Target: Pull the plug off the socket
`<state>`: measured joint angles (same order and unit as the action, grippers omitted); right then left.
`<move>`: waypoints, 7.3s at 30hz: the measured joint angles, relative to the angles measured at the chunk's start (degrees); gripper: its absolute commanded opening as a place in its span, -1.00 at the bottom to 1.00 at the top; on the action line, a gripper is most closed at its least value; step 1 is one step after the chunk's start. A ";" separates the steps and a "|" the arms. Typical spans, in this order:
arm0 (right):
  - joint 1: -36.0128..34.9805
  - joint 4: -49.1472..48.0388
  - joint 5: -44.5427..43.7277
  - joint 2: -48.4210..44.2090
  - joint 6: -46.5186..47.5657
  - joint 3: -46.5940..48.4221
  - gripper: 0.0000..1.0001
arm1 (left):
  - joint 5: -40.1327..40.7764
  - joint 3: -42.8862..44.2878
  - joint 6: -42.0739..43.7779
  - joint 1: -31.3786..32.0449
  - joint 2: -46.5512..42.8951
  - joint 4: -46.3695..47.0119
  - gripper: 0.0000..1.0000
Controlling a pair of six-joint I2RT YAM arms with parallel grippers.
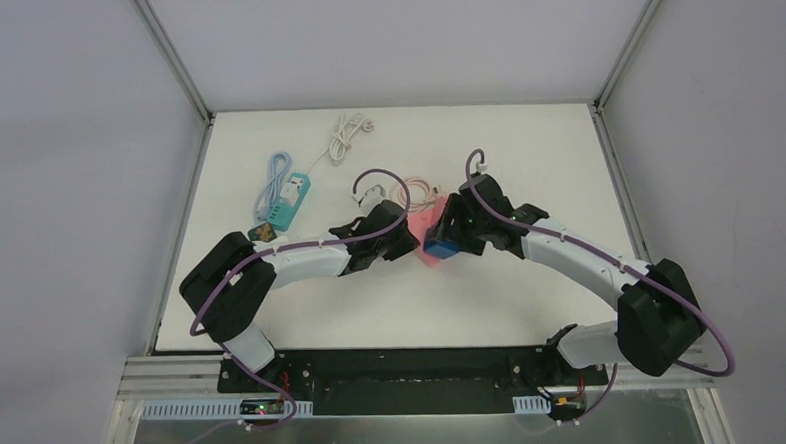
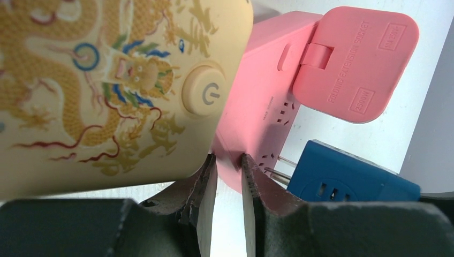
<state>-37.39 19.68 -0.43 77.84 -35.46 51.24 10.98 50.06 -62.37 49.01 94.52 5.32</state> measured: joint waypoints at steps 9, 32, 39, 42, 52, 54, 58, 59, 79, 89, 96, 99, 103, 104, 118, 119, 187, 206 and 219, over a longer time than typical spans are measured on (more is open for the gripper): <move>-1.92 1.66 -2.23 2.99 0.15 3.82 -1.00 | 0.00 0.33 0.00 0.00 0.28 -0.20 -0.54; 26.05 1.44 -3.91 -13.33 4.46 -5.60 -0.86 | -14.91 6.36 17.46 -4.09 -16.00 -19.12 0.68; 38.99 -10.12 5.20 -8.57 3.67 -10.16 -0.48 | -10.03 4.17 20.02 -4.13 -25.35 -25.03 0.95; 43.69 -15.89 9.62 -5.31 2.64 -13.00 -0.32 | -6.78 2.73 20.87 -4.13 -29.11 -27.39 0.98; 47.60 -22.58 12.94 -0.02 1.70 -15.50 0.85 | 0.79 0.55 22.43 -5.64 -36.59 -32.92 0.98; 47.67 -22.49 11.13 -0.72 1.86 -15.50 0.90 | 1.70 0.44 22.56 -5.95 -37.18 -33.66 0.96; 47.69 -20.57 5.88 -4.26 3.02 -15.37 0.93 | 3.32 0.35 22.47 -6.01 -37.99 -34.93 0.95; 47.69 -19.37 4.33 -5.09 3.34 -15.04 0.93 | 3.89 0.35 22.34 -6.19 -38.21 -35.30 0.95; 28.61 -10.19 12.26 -12.44 7.98 -2.32 0.89 | 6.56 -2.25 20.85 -6.73 -40.61 -33.64 0.90; 10.75 -0.35 0.74 4.92 7.74 13.11 0.63 | 6.73 -3.34 20.41 -6.73 -42.64 -32.50 0.90; 3.39 6.64 -7.52 17.42 5.84 23.41 0.06 | 7.08 -3.41 19.23 -6.73 -42.40 -32.63 0.89; 1.84 8.94 -10.14 21.03 5.05 27.17 -0.16 | 6.32 -3.41 18.88 -6.75 -41.27 -32.61 0.86; 0.87 11.26 -10.54 22.16 4.85 27.69 -0.63 | 3.10 -3.39 18.08 -6.73 -37.16 -32.52 0.83; 0.74 11.61 -10.51 22.16 4.76 27.63 -0.74 | 2.29 -3.39 17.90 -6.75 -35.89 -32.39 0.83; -0.24 6.93 -5.35 15.37 7.32 17.22 -1.00 | -6.75 7.23 18.82 -6.75 -21.70 -30.14 0.71; -0.48 6.51 -4.98 15.02 7.54 16.68 -1.00 | -6.91 9.01 19.43 -6.75 -21.11 -30.34 0.65; -1.18 3.50 -2.19 15.78 5.11 15.21 -1.00 | -35.39 31.58 50.82 -14.97 17.84 -34.84 -0.61; -1.55 2.12 -2.23 15.72 7.54 15.06 -1.00 | -32.94 28.15 49.29 -14.49 15.78 -31.08 -0.63; -1.64 -0.37 -2.40 14.19 8.04 12.70 -1.00 | -31.34 28.15 49.11 -13.75 15.69 -31.06 -0.63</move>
<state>-39.03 19.31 -2.83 92.03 -27.42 63.94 -20.36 78.22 -13.26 35.27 110.21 -25.74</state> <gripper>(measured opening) 0.197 0.185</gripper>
